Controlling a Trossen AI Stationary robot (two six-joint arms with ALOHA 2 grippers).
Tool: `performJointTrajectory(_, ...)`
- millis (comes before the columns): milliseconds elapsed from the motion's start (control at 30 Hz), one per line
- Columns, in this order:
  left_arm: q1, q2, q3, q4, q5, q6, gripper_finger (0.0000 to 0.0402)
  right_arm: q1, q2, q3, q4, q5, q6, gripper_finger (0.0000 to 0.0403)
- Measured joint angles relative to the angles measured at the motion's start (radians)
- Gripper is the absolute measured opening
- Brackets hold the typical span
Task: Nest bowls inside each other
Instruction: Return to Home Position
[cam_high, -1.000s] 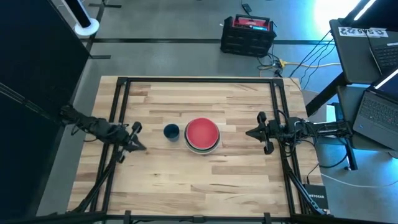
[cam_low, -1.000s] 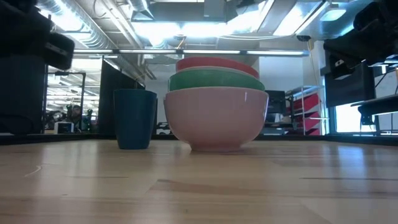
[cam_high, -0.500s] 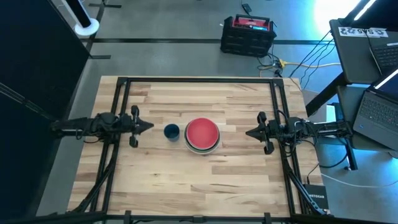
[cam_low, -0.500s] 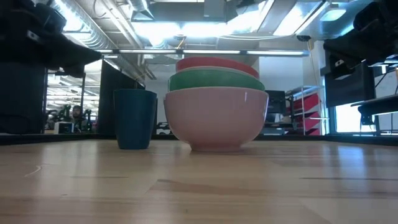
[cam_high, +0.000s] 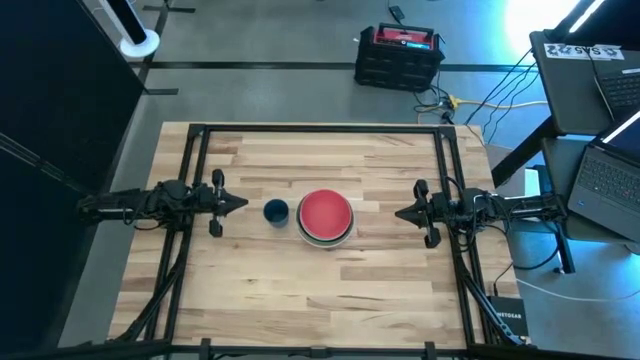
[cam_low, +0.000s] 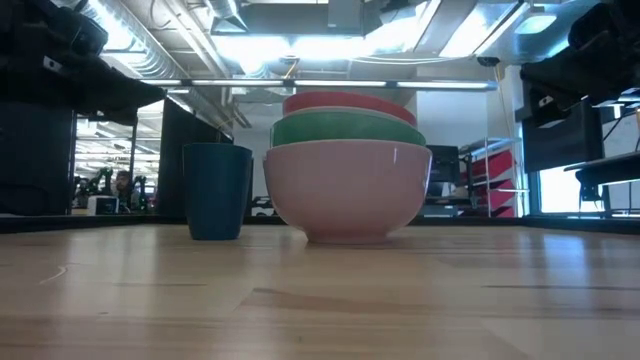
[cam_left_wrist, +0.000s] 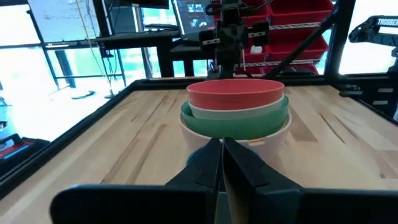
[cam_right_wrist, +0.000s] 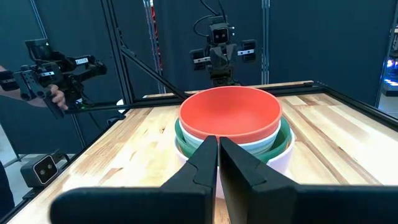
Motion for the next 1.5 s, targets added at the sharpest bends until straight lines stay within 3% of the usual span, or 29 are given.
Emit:
performJointTrajectory(1067, 0.0, 0.0, 0.0, 0.0, -0.001, -0.025, 0.0, 0.0, 0.0, 0.0, 0.0, 0.0, 0.0, 0.0)
performJointTrajectory(1500, 0.0, 0.0, -0.001, 0.0, -0.001, -0.025, 0.0, 0.0, 0.0, 0.0, 0.0, 0.0, -0.14, 0.0)
